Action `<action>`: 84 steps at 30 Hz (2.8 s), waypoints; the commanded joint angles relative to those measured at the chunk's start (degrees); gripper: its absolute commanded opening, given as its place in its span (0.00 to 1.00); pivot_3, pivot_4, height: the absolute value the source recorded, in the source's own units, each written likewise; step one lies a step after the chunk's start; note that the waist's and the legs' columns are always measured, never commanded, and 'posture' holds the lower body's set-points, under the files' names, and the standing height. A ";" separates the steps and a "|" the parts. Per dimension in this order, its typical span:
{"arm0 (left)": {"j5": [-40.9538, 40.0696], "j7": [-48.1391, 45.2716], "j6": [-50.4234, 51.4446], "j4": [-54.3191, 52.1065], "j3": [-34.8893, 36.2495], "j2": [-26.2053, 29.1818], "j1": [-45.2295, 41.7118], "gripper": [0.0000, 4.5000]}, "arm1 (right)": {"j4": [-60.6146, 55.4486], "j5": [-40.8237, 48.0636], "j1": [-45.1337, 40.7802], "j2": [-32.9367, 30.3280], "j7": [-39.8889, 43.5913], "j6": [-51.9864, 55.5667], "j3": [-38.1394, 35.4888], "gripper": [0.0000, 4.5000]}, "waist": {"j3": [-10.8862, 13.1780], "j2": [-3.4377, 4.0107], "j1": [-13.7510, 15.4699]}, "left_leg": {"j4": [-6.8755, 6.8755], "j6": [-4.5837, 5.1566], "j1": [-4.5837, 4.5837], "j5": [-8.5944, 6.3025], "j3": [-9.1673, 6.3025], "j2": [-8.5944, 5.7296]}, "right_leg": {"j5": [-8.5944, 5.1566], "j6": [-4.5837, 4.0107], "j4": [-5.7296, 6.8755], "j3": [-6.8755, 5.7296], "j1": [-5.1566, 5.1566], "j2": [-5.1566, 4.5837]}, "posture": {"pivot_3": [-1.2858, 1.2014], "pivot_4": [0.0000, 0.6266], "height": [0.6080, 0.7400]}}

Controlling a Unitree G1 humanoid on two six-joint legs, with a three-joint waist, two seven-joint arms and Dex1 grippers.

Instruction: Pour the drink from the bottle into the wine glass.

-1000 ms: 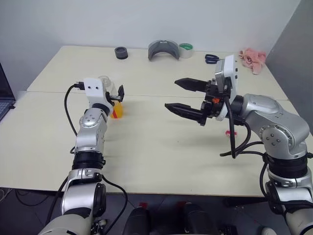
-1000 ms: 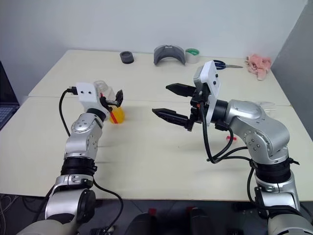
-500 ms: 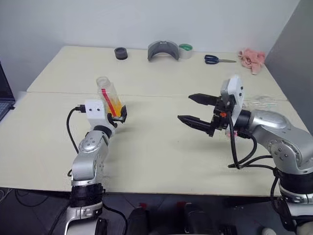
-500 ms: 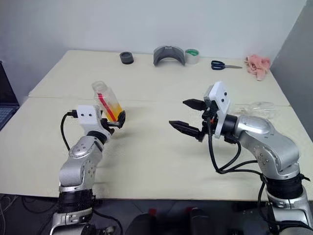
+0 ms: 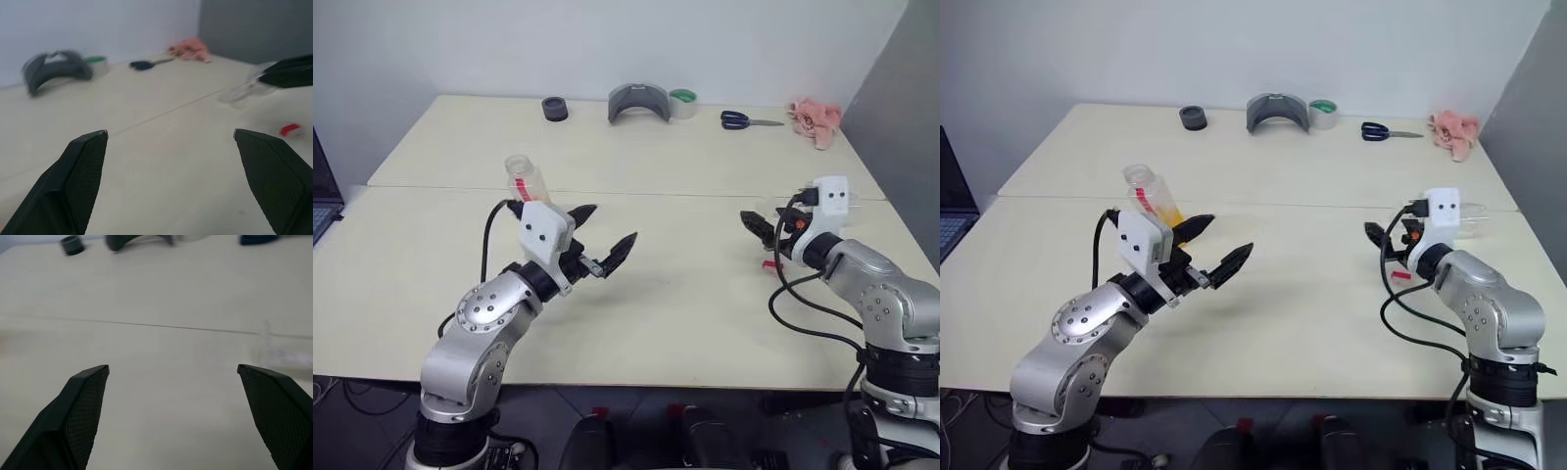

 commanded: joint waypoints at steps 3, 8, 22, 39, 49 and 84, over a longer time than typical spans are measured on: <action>0.72 -5.08 -6.30 0.96 -2.38 1.76 -2.70 1.00 | 3.48 5.71 -5.81 7.49 -10.82 3.81 -11.26 1.00 | -0.01 0.04 -0.32 | -0.03 -0.01 0.02 0.00 -0.01 0.02 | 0.00 -0.01 0.01 0.00 0.00 0.05 | 0.52 0.24 1.00; -1.85 -7.54 -6.14 3.09 -2.98 1.00 -3.67 1.00 | 11.00 10.28 -10.93 14.42 -20.63 -0.62 -21.34 1.00 | -0.02 0.05 -0.50 | -0.04 -0.01 0.02 0.00 -0.01 0.03 | 0.00 -0.01 -0.01 0.00 0.01 0.02 | 0.52 0.24 1.00; -10.26 -10.37 1.77 3.88 -3.28 1.71 -4.86 1.00 | 28.88 11.49 -16.82 13.78 -23.22 -16.40 -24.76 1.00 | 0.02 0.12 -1.05 | -0.08 0.00 -0.02 0.00 -0.01 0.03 | 0.00 0.00 -0.10 0.00 0.00 -0.01 | 0.52 0.24 1.00; -9.12 -11.44 1.09 7.13 -4.00 2.32 -8.46 1.00 | 65.24 8.69 -29.90 5.99 -16.27 -40.66 -25.33 1.00 | 0.03 0.14 -1.21 | -0.08 0.00 0.00 0.00 0.02 0.02 | 0.00 -0.01 -0.16 0.01 0.05 0.00 | 0.52 0.24 1.00; -8.74 -12.14 0.55 7.87 -4.24 2.37 -8.93 1.00 | 76.31 8.96 -32.95 6.49 -14.14 -47.53 -25.40 0.87 | 0.03 0.14 -1.28 | -0.09 0.00 0.12 0.00 0.00 0.03 | 0.00 0.00 -0.24 0.00 0.22 0.01 | 0.52 0.24 1.00; -3.47 10.37 -3.36 -16.17 12.94 -3.67 36.04 1.00 | 71.98 -35.35 -28.26 27.53 7.37 -83.19 23.46 0.03 | 0.10 0.27 -2.43 | -0.70 -0.09 0.12 0.04 -0.01 0.09 | 0.01 -0.07 -0.52 -0.06 -0.01 -0.40 | 0.52 0.24 1.00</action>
